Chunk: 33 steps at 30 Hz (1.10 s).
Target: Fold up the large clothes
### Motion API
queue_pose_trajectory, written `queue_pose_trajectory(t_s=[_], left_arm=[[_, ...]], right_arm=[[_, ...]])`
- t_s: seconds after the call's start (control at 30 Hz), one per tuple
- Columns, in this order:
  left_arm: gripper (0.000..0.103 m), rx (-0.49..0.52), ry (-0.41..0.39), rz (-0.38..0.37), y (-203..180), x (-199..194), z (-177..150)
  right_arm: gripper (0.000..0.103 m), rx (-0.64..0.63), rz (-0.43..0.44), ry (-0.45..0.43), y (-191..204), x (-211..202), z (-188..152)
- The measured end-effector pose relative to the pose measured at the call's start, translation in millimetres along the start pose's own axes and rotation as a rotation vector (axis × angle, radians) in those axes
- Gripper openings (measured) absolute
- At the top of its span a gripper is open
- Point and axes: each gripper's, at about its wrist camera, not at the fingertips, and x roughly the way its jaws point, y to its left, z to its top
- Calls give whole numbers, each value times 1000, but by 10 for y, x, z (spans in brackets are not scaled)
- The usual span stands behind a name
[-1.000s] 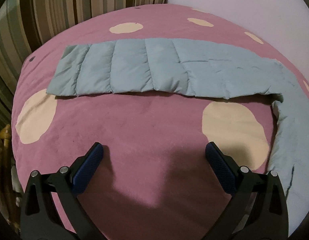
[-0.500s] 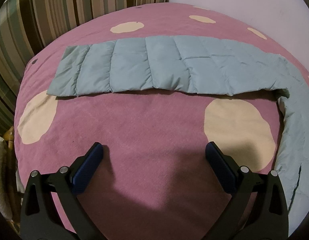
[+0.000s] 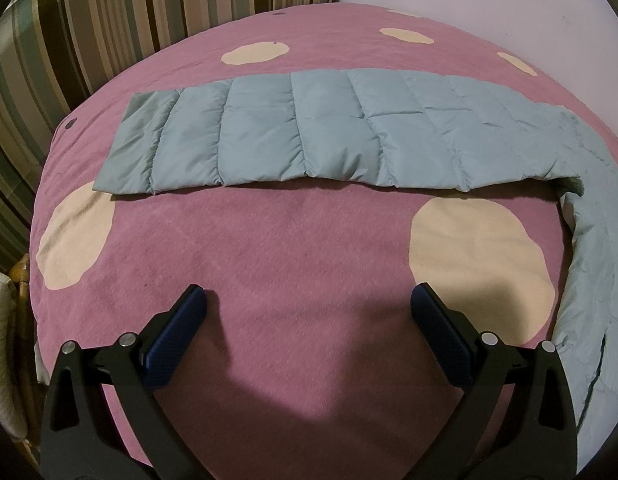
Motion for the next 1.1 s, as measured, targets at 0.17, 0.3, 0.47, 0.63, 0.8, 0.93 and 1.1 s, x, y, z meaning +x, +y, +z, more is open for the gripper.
queue_pose_trajectory(t_s=[0.17,0.3,0.47,0.63,0.8,0.93,1.1], left_arm=[[101,-2,0,-4,1,3,-2],[101,-4,-1,-7,12,8,-3],[101,-4,-1,-7,11,8,-7],[101,-4,-1,-7,7,7,-5],[101,-3,-1,-5,11,10,-8],[101,-4,-2,-6,11,8,-10],[101,-3,-1,-5,11,10,-10]], right_arm=[[10,-145,134,162,970,691,-410],[10,-255,182,251,1484,1089,-759],[10,-356,227,385,1919,1493,-1220],[10,-475,240,500,2113,1699,-1811],[10,-564,231,618,2108,1785,-2286],[23,-585,240,645,2106,1737,-2338],[54,-544,312,626,2079,1366,-2108]])
